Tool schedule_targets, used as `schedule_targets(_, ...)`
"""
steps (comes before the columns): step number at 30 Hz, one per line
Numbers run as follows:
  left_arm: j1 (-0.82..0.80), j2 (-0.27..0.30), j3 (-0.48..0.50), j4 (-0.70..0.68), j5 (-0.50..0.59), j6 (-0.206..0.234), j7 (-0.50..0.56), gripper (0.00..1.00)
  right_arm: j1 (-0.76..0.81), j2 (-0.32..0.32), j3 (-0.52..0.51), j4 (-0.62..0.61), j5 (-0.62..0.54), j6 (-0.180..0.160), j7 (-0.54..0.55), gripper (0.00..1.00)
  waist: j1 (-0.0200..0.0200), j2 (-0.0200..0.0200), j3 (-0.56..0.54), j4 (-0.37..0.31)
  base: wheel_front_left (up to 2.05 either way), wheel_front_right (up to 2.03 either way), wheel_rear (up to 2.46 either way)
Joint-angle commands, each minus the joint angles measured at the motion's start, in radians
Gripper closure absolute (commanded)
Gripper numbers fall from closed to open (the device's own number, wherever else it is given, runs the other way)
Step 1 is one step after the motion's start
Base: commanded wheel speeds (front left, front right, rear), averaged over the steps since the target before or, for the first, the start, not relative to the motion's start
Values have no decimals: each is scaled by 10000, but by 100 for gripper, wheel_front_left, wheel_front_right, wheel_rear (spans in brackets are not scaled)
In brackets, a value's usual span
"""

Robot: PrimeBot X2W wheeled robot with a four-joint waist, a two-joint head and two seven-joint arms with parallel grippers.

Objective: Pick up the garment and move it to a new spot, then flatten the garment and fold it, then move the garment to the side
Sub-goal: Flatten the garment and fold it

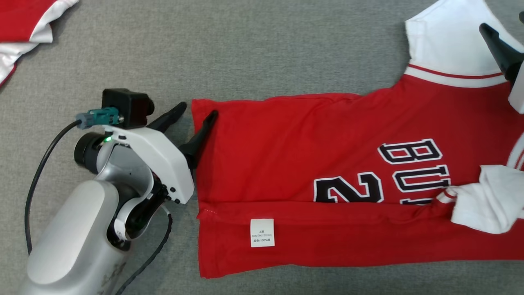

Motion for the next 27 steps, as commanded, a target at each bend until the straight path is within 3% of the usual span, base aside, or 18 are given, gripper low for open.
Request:
schedule_targets(1,-380,-10,-159,239,110,-179,139,0,-427,15,154,429,-88,-3,-31,0,0,0,282,304,0,0,0)
schedule_targets(10,-1028,-117,-761,906,-112,-828,816,0,-2002,-223,1030,2774,-510,-3,-280,0,0,0,442,797,0,0,0)
schedule_targets(15,-1337,-395,-1020,1099,-313,-1085,1044,3,-2326,-25,1370,3597,-323,-3,-270,0,0,0,539,838,0,0,0)
schedule_targets(16,-1398,-442,-1061,1138,-338,-1175,1044,50,-2354,23,1502,3694,-291,-3,-332,0,0,0,535,835,0,0,0)
schedule_targets(17,-1441,-477,-1104,1170,-356,-1245,1037,74,-2385,83,1628,3776,-176,2,-399,60,0,0,525,822,0,0,0)
schedule_targets(18,-1471,-526,-1126,1198,-411,-1330,1004,100,-2397,161,1771,3763,-16,11,-541,100,0,0,512,799,0,0,0)
schedule_targets(21,-1544,-555,-1130,1212,-516,-1523,897,100,-2522,145,1860,3815,433,7,-1089,100,0,0,411,675,0,0,0)
schedule_targets(27,-1410,-425,-763,956,-660,-1497,542,100,-2441,57,1870,3512,1468,-1,-1973,100,0,0,-56,403,0,0,0)
